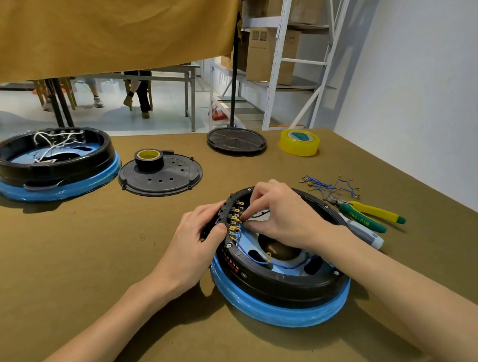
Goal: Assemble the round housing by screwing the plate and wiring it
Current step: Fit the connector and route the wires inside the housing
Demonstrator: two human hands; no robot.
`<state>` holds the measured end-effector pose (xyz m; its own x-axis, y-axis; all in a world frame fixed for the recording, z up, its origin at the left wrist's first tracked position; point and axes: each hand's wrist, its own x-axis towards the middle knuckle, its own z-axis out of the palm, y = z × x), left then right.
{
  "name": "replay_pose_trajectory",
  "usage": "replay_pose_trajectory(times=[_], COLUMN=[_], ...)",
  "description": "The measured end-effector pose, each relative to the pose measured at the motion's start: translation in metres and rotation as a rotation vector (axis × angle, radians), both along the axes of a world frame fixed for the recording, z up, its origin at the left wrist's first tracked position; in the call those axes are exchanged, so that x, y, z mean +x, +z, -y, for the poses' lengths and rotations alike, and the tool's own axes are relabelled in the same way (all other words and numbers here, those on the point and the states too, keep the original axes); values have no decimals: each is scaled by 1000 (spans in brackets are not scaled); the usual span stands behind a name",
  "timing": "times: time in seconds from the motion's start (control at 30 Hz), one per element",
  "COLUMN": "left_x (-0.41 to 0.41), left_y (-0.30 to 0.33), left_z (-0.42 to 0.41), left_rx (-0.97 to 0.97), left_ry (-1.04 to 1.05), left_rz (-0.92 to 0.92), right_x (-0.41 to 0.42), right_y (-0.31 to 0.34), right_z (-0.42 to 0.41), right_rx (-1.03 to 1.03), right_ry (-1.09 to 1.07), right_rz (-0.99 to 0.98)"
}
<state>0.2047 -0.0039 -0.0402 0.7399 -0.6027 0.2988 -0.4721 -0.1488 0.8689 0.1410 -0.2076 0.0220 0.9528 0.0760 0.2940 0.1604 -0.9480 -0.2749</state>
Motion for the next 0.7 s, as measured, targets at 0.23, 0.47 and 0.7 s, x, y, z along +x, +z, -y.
replay_pose_trajectory(times=[0.23, 0.47, 0.7], left_x=[0, 0, -1], left_y=[1, 2, 4], left_z=[-1, -1, 1], left_rx=[-4, 6, 13], left_ry=[-5, -9, -12], left_rz=[-10, -21, -33], right_x=[6, 13, 12], right_y=[0, -7, -10], right_z=[2, -3, -8], right_rx=[320, 375, 353], right_ry=[-8, -63, -92], right_rz=[-150, -138, -102])
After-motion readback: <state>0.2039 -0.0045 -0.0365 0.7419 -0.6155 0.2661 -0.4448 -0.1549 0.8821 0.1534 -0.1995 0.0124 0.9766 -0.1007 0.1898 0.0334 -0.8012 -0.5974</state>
